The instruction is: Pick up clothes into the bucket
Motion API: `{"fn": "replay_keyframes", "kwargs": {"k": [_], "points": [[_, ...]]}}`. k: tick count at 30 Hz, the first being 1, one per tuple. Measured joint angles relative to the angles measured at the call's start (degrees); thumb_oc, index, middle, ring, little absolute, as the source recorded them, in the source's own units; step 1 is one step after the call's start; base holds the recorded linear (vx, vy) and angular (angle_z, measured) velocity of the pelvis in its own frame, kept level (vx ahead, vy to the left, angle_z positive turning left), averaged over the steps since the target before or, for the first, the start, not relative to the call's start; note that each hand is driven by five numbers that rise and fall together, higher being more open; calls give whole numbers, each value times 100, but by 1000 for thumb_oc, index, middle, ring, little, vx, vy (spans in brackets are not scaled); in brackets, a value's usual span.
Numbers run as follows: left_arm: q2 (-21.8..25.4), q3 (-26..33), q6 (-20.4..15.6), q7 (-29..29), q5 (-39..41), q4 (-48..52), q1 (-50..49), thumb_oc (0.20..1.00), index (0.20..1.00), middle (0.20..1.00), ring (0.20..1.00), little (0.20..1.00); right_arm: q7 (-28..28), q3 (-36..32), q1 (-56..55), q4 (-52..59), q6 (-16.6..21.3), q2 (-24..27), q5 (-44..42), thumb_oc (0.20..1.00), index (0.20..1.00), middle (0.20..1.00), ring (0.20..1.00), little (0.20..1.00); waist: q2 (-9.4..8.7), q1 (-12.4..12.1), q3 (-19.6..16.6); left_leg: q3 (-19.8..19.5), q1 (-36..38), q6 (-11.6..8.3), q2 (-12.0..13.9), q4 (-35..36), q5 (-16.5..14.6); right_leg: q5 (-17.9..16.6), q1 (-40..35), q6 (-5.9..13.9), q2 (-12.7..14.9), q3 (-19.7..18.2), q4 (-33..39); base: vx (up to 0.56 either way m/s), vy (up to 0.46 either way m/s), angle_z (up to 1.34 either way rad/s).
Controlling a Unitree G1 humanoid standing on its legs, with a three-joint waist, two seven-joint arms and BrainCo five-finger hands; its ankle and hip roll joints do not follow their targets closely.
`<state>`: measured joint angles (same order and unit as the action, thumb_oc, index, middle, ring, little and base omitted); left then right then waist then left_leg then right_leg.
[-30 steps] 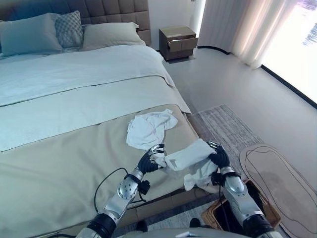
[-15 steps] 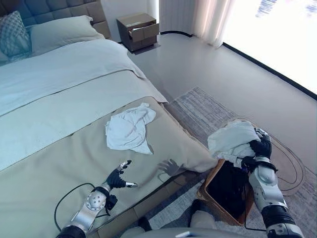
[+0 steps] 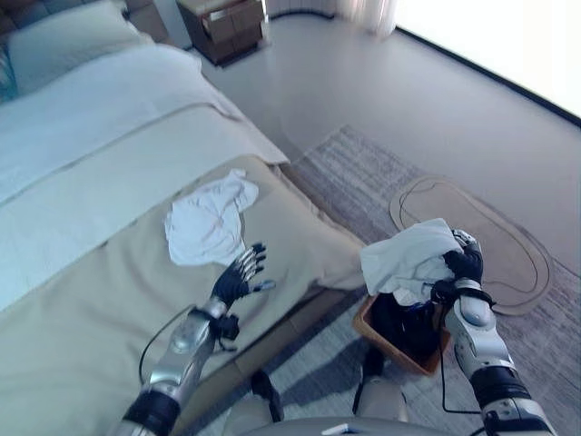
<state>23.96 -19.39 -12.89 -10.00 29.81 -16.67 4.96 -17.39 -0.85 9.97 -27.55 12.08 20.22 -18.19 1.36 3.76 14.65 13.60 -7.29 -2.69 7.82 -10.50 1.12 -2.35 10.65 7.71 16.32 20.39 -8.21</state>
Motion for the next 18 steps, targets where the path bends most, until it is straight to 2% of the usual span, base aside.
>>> {"fn": "replay_keyframes", "kwargs": {"k": [1,2,3,4,5,6,7,8,9,11,13,14,15,16,18], "points": [[24,-24,-24,50,49,0,110,1000,1000,1000,1000,1000,-45,71,188,-197,-1,-23,-42,200,200,200,200,200,-32,-64,133,-214,-133,0,-6,-285,1,16,68,-67,-8,-70,-58,-184,67,-24],[23,-75,-75,146,83,25,294,1000,1000,1000,1000,1000,-127,119,527,-435,0,0,-53,200,200,200,200,200,-5,-98,331,-745,-439,-75,-24,-662,-50,33,222,-81,0,-181,-169,-72,71,-22],[19,-98,-103,173,84,26,353,1000,1000,1000,1000,1000,-183,124,659,-496,0,17,-52,200,200,200,200,200,48,-133,425,-971,-619,-115,-52,-827,-81,-7,300,-139,22,-242,-166,-63,159,-21],[-3,-184,-192,287,83,17,575,1000,1000,1000,1000,1000,-366,127,1003,-723,5,97,-53,200,200,200,200,200,7,-178,549,-1720,-977,-282,-314,-686,-330,-7,625,-183,89,-367,-229,-45,120,-15],[-8,-182,-232,341,82,26,597,1000,1000,1000,1000,1000,-416,138,1136,-773,0,104,-49,200,200,200,200,200,42,-173,592,-1803,-1066,-281,-330,-536,-329,-41,735,-165,75,-408,-239,-48,128,-48],[-9,-167,-309,509,83,96,592,1000,1000,1000,1000,1000,-544,149,1481,-795,7,115,-38,200,200,200,200,200,139,-154,682,-1598,-1239,-201,-298,-398,-285,-36,1216,-154,37,-593,-519,-142,164,-56],[23,-142,-326,613,82,100,686,1000,1000,1000,1000,1000,-657,132,1771,-809,16,108,-38,200,200,200,200,200,128,-154,941,-1340,-1383,-227,-362,-522,-431,-95,1456,-142,90,-707,-713,-87,127,-47],[-1,-131,-349,674,83,105,729,1000,1000,1000,1000,1000,-704,128,1844,-817,15,126,-41,200,200,200,200,200,72,-123,978,-1333,-1525,-137,-453,-632,-447,-155,1585,-139,174,-762,-719,-120,226,-36],[-41,-142,-407,794,82,125,851,1000,1000,1000,1000,1000,-774,114,2049,-903,4,177,-40,200,200,200,200,200,30,-148,1191,-1117,-1703,-121,-531,-816,-496,-196,1773,-150,292,-908,-672,-36,137,-25],[-7,-135,-445,855,82,128,834,1000,1000,1000,1000,1000,-802,121,2080,-967,4,219,-40,200,200,200,200,200,46,-163,1285,-1013,-1888,10,-634,-1035,-577,-331,1830,-181,352,-1004,-464,-38,106,-32],[29,-114,-520,1006,78,141,801,1000,1000,1000,1000,1000,-876,134,2257,-1174,4,355,-46,200,200,200,200,200,82,-237,1326,-757,-2115,148,-579,-1144,-702,-311,2114,-127,422,-1097,-421,-43,50,-52],[133,-66,-588,1093,65,215,762,1000,1000,1000,1000,1000,-889,149,2478,-1337,5,501,-51,200,200,200,200,200,74,-354,1354,-604,-2315,172,-552,-1208,-718,-308,2432,-130,455,-1134,-618,-36,15,-41],[154,-7,-608,1121,59,203,778,1000,1000,1000,1000,1000,-909,126,2575,-1400,2,540,-56,200,200,200,200,200,73,-341,1412,-605,-2350,170,-596,-1228,-717,-316,2453,-130,480,-1140,-698,-45,4,-19],[161,62,-616,1221,39,191,728,1000,1000,1000,1000,1000,-952,120,2639,-1422,1,565,-81,200,200,200,200,200,69,-320,1457,-605,-2387,139,-637,-1275,-697,-548,2496,-81,506,-1200,-684,-49,-12,0],[231,75,-704,1279,20,292,659,1000,1000,1000,1000,1000,-956,156,2850,-1517,5,638,-108,200,200,200,200,200,71,-322,1459,-585,-2475,165,-574,-1257,-723,-551,2591,-46,440,-1200,-621,-14,-38,-11]]}}
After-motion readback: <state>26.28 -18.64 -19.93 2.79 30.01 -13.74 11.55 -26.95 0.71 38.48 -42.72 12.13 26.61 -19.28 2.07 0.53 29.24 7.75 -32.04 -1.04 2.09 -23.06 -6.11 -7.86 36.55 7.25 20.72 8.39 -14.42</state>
